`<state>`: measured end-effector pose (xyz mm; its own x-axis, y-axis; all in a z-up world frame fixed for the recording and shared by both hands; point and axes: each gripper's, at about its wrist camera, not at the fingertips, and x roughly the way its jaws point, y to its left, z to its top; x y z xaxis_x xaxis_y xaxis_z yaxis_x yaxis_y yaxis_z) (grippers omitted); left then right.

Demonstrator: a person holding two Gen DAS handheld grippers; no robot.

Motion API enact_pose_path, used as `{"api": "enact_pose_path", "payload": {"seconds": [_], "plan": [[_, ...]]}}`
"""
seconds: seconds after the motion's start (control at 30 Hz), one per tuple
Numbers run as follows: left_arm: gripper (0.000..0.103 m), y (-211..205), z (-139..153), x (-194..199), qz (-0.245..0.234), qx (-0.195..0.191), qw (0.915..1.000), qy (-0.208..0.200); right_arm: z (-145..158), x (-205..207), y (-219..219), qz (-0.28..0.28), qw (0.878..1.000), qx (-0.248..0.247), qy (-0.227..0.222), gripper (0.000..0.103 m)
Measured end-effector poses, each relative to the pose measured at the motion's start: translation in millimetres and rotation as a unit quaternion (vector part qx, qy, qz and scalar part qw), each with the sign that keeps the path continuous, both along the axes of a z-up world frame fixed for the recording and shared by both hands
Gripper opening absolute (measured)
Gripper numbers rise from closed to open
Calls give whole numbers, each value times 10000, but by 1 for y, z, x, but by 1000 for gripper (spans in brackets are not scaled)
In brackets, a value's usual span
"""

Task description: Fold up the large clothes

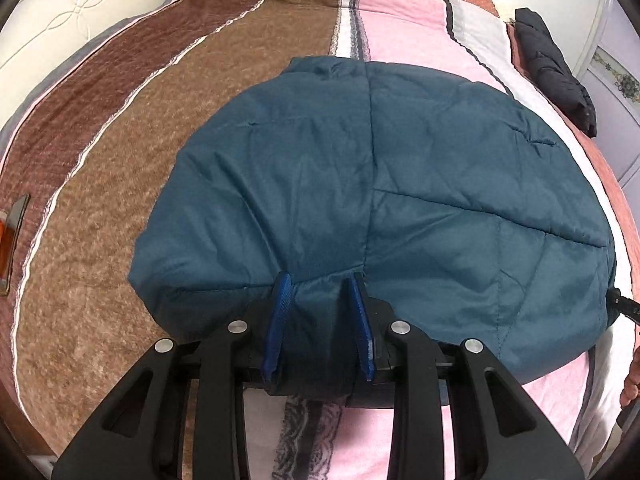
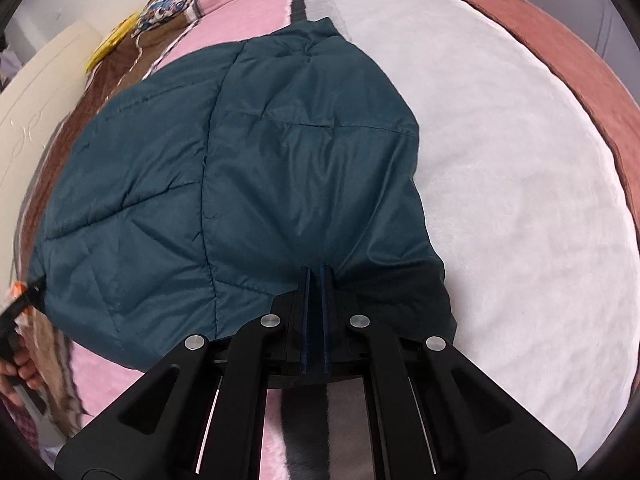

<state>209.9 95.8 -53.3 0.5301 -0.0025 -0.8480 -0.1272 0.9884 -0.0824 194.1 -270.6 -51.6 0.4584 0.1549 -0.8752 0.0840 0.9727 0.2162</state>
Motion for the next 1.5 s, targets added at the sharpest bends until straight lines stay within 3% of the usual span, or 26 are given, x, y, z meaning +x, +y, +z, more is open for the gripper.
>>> {"api": "enact_pose_path", "payload": {"seconds": [0.2, 0.5, 0.53, 0.6, 0.7, 0.97, 1.5], "plan": [[32, 0, 0, 1, 24, 13, 10000, 56, -4, 4, -4, -182, 9995, 187, 189, 4], [32, -1, 8, 0, 200, -6, 9998, 87, 4, 5, 6, -296, 9991, -77, 306, 5], [33, 0, 12, -2, 239, -57, 9997, 72, 5, 6, 8, -281, 9990, -122, 320, 5], [45, 2, 21, -8, 257, -138, 9996, -30, 8, 7, 11, -231, 9988, -241, 346, 6], [45, 4, 30, -16, 284, -81, 9995, -135, 9, 9, 12, -227, 9985, -317, 397, 6], [45, 11, 40, -30, 437, -116, 9987, -214, 26, -10, 3, -378, 9990, -25, 222, 16], [46, 0, 42, -42, 238, 22, 9993, -270, 30, -47, -14, -512, 9982, 241, 191, 18]]}}
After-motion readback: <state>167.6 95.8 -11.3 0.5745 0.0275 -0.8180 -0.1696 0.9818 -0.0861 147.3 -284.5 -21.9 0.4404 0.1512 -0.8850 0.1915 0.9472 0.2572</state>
